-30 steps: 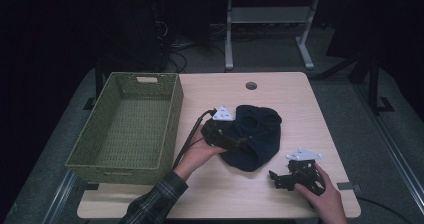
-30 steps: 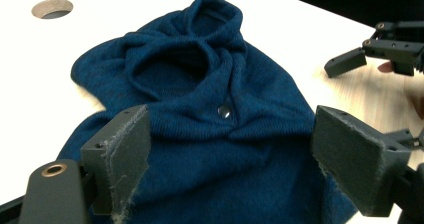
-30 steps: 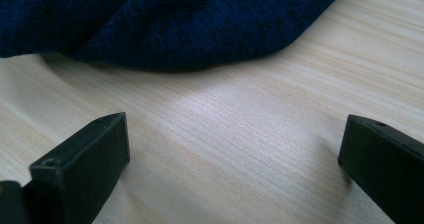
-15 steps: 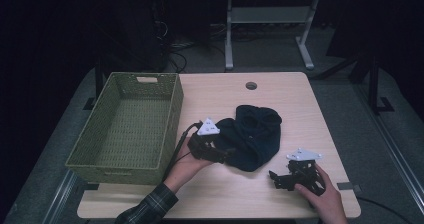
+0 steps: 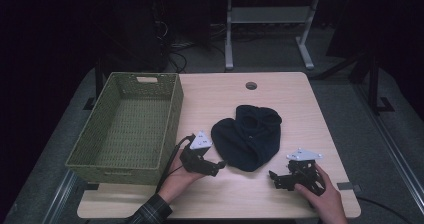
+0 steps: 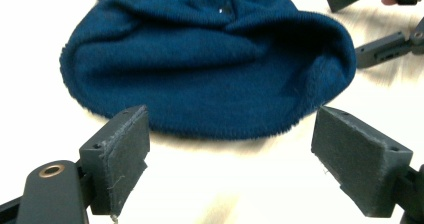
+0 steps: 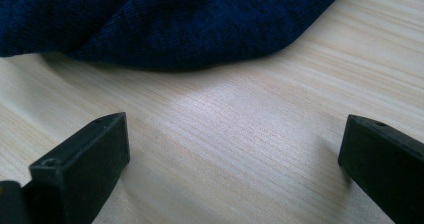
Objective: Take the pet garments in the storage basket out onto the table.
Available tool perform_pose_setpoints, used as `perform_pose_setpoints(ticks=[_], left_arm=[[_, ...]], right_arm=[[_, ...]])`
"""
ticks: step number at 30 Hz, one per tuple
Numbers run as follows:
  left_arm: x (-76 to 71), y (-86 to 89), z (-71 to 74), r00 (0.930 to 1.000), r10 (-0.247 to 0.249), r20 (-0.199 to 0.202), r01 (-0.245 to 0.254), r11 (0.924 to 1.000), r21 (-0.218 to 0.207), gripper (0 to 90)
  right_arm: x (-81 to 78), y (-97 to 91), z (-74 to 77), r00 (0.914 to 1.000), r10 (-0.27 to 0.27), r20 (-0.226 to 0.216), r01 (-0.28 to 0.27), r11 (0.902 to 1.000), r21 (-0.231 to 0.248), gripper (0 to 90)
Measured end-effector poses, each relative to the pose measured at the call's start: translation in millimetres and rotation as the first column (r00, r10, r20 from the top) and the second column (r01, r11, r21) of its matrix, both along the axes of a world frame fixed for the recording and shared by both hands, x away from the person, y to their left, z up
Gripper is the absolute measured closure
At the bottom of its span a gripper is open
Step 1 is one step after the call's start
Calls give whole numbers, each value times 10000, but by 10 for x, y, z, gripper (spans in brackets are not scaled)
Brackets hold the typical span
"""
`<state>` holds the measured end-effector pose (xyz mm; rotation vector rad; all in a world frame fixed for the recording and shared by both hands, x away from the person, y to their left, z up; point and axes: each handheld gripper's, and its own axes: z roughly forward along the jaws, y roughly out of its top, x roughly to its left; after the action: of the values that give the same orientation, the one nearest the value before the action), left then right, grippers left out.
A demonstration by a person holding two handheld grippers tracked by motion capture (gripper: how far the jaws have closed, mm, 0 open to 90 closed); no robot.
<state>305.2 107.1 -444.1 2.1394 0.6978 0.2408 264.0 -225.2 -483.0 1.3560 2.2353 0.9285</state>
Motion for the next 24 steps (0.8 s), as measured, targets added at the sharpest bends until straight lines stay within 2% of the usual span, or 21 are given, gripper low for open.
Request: perform_pose_setpoints(ticks=[7, 10, 19, 24], left_arm=[[-72, 63, -132, 9992, 86, -390, -69, 9991, 423, 137], [-84, 89, -175, 9989, 186, -429, -164, 9986, 502, 136], [-103, 39, -290, 9988, 117, -481, -54, 9915, 1299, 130], [-126, 36, -327, 9999, 85, -54, -77, 9912, 1324, 128]], right_arm=[[0, 0, 0, 10000, 1, 1, -1, 10000, 0, 0], [0, 0, 0, 10000, 1, 1, -1, 10000, -1, 0], [0, 0, 0, 10000, 2, 2, -2, 10000, 2, 0], [0, 0, 0, 10000, 3, 2, -3, 10000, -1, 0]])
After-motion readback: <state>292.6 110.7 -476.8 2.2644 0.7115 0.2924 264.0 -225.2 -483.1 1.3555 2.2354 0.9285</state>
